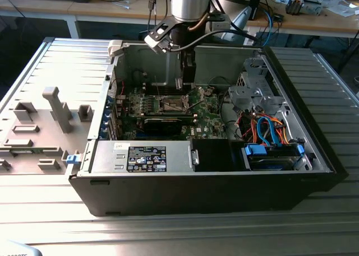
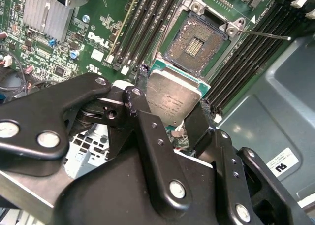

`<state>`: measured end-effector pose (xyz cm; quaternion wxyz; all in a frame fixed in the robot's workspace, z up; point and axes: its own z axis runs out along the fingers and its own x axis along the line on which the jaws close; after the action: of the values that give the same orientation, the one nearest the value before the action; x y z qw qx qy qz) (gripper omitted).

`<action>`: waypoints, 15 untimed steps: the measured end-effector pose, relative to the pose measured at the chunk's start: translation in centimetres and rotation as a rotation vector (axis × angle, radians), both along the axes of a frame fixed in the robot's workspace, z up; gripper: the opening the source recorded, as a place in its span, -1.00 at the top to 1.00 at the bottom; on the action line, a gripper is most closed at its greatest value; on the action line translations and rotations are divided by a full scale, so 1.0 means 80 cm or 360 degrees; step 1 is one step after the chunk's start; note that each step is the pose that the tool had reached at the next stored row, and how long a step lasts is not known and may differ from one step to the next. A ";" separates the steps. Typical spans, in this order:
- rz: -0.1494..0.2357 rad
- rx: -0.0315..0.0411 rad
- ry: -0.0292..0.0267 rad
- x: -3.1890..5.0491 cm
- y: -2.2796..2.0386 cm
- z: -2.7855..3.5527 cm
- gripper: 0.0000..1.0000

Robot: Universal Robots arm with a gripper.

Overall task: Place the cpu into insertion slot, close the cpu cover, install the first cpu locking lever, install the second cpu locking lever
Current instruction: 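Place the cpu into insertion slot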

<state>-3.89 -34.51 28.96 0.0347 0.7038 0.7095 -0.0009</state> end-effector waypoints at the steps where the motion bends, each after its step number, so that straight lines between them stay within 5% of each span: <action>1: 0.0000 0.0000 0.00000 0.000 0.0003 -0.0003 -0.09; 5: 0.0000 0.0000 0.00001 -0.001 0.0006 -0.0080 -0.09; 15: 0.0000 0.0000 0.00000 -0.001 0.0006 -0.0104 -0.09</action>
<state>-3.98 -34.46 28.13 0.0348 0.7038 0.7095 -0.0010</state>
